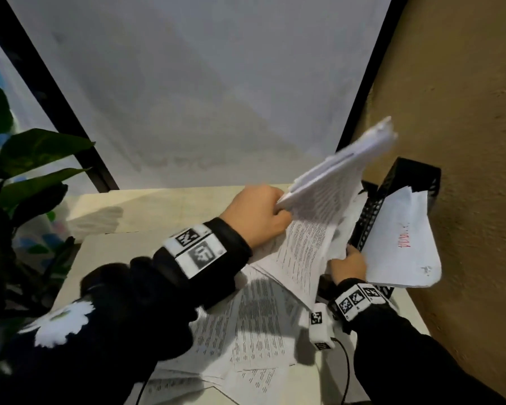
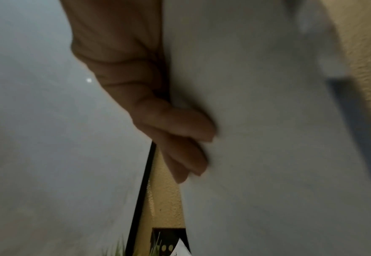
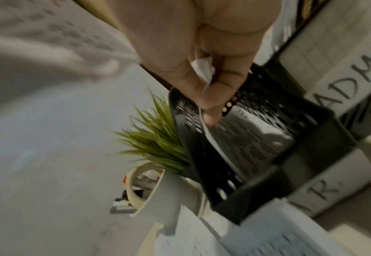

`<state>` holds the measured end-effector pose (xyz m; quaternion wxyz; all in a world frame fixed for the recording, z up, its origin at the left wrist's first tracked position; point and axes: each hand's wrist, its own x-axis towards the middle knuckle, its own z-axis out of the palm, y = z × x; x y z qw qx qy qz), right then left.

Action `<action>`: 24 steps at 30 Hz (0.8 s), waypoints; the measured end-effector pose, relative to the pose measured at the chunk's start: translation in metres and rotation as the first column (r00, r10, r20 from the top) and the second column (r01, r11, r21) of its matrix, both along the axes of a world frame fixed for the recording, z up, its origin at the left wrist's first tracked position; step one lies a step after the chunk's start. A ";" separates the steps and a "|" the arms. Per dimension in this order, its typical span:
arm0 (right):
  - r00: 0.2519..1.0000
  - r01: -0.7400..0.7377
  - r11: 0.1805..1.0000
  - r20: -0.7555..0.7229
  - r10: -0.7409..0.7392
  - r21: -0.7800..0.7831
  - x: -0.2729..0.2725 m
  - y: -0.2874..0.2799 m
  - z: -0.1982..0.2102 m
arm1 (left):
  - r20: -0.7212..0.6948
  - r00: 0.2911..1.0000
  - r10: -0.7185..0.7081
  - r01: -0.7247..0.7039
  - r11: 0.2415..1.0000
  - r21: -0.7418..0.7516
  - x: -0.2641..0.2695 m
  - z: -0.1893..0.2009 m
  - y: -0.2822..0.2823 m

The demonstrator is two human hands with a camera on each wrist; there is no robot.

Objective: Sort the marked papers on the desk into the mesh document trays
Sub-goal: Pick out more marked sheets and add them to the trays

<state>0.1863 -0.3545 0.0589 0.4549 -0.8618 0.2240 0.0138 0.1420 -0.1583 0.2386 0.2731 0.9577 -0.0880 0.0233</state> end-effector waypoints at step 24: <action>0.960 -0.228 0.896 0.068 0.272 -0.381 0.003 -0.006 0.069 | -0.365 0.927 0.079 -0.216 0.912 -0.350 0.087 -0.123 -0.099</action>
